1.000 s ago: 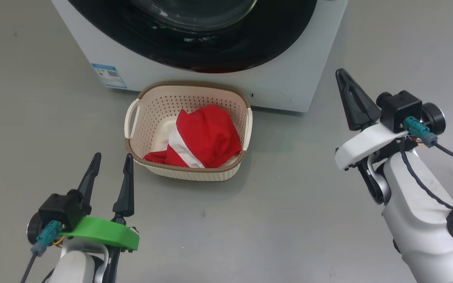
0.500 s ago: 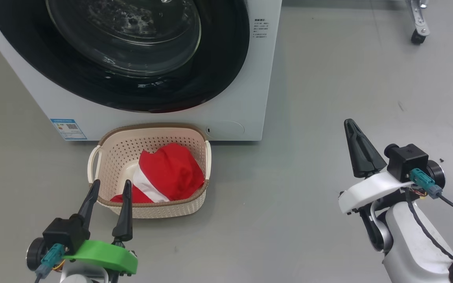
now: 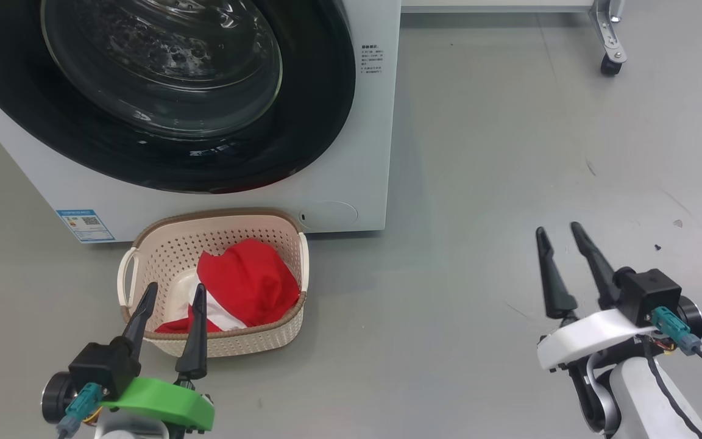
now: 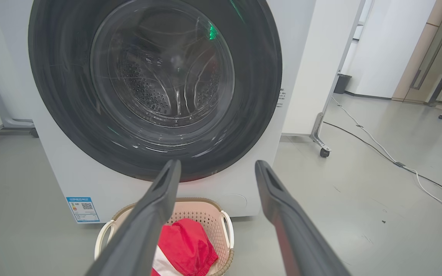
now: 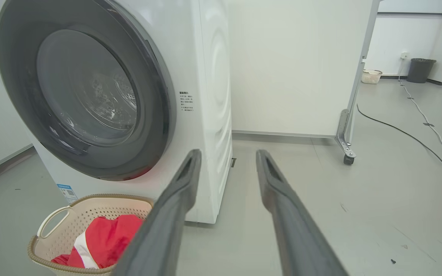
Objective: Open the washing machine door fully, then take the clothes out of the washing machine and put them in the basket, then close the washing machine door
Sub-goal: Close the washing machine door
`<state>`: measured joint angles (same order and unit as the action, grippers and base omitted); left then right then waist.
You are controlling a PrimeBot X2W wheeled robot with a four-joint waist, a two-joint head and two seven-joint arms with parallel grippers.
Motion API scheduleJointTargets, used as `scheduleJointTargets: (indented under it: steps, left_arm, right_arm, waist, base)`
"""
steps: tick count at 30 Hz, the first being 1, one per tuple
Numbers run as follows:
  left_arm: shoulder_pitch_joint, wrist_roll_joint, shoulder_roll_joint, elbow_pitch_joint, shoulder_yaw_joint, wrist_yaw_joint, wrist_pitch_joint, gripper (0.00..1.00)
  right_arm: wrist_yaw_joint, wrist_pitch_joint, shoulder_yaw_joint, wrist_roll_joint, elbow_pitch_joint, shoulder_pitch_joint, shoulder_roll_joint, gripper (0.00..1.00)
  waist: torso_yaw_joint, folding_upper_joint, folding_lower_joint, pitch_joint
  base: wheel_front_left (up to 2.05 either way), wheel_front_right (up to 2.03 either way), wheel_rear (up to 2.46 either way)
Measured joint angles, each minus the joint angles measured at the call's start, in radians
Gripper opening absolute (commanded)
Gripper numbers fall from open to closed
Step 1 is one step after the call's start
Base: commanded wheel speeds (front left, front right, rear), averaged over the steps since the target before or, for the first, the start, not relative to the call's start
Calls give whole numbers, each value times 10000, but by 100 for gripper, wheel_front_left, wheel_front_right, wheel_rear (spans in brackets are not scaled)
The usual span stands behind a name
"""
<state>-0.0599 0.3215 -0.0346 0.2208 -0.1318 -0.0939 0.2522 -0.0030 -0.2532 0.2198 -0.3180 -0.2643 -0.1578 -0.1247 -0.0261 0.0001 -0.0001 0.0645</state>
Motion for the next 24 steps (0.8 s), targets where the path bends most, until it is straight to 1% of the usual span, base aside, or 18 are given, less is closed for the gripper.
scheduleJointTargets:
  steps: [8,24]
  left_arm:
    - [80,48,0,31,50,50,0,100]
    - [141,119,0,140,75,238,0,100]
  right_arm:
    - [0,0,-33,35,301,477,81,100]
    - [10,0,-138,155,667,834,159,100]
  waist:
    - [-45,0,0,-28]
    - [-60,0,0,-39]
  base:
    - [0,0,0]
    - [0,0,0]
